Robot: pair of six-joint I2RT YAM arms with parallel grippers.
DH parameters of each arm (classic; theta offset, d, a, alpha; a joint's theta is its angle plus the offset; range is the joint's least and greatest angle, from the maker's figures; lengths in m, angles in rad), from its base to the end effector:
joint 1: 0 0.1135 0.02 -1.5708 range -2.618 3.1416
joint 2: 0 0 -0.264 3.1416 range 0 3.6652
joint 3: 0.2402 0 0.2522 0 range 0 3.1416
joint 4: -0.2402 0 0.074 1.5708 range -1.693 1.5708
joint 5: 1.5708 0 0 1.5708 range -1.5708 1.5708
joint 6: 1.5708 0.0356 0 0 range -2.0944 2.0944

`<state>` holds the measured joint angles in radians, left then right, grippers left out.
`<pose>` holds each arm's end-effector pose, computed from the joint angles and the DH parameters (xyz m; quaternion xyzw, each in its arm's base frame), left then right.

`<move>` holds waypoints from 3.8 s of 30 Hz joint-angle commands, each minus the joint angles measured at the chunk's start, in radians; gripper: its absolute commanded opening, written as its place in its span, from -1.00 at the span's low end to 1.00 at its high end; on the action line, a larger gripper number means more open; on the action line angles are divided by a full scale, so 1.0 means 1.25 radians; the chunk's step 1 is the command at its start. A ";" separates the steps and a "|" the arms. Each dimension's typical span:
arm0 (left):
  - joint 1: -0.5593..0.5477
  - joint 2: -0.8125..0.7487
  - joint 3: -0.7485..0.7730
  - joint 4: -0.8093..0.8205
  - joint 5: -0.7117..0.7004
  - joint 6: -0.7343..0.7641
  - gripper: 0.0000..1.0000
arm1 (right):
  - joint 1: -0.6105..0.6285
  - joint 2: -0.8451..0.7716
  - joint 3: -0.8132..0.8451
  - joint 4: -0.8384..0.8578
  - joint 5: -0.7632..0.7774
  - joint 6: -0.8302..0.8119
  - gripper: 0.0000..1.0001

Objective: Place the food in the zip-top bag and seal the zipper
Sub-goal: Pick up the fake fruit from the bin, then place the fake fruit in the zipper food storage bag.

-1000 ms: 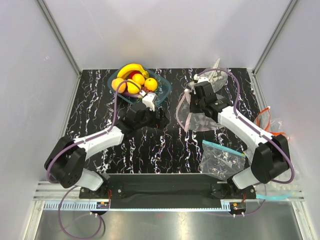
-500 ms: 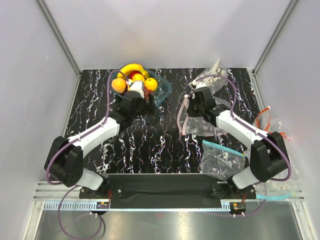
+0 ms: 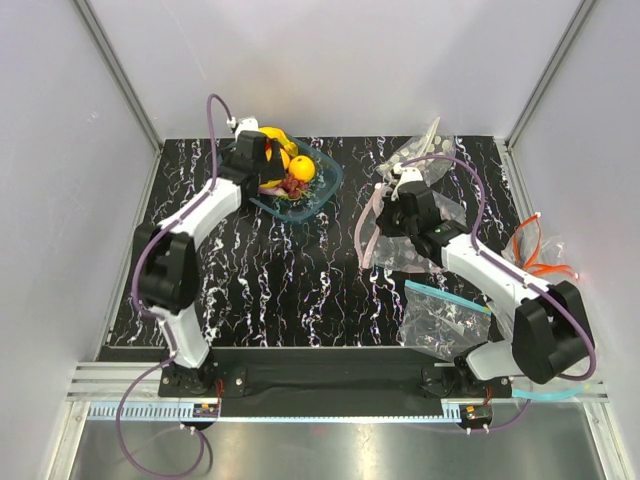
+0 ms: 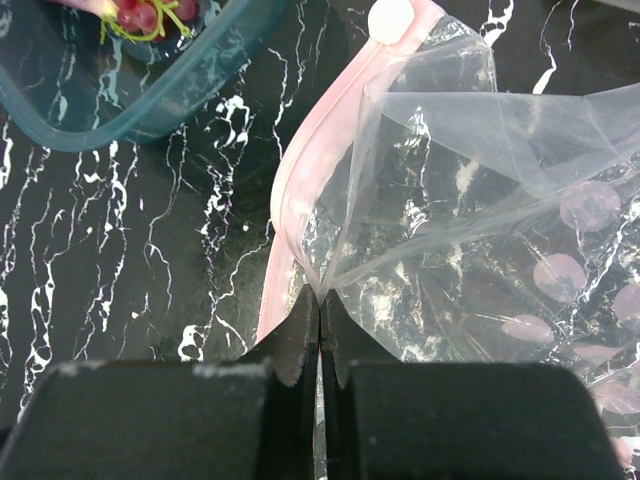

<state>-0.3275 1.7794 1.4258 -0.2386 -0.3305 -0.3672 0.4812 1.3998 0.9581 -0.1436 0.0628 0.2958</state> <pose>0.3963 -0.1224 0.2831 -0.0946 0.8689 -0.0213 0.4853 0.2789 0.1431 0.2627 -0.0667 0.8782 0.1535 0.4481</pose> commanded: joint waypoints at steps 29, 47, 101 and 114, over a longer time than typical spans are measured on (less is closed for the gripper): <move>0.078 -0.037 -0.053 0.188 0.437 -0.084 -0.14 | -0.003 -0.106 0.039 -0.056 -0.124 0.035 -0.99; -0.207 -0.351 -0.444 0.471 0.558 -0.271 -0.19 | -0.003 -0.138 0.063 -0.096 -0.237 0.103 -1.00; -0.186 -0.420 -0.339 0.176 0.462 -0.127 0.98 | -0.003 -0.282 -0.010 -0.020 -0.182 0.221 -1.00; 0.037 -0.283 -0.160 -0.036 0.117 0.000 0.98 | -0.003 -0.268 0.002 -0.030 -0.189 0.209 -1.00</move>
<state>-0.3378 1.3548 1.1339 -0.2523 -0.0330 -0.4335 0.4713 1.0779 0.9421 -0.1997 -0.1917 0.5648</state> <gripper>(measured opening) 0.988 0.010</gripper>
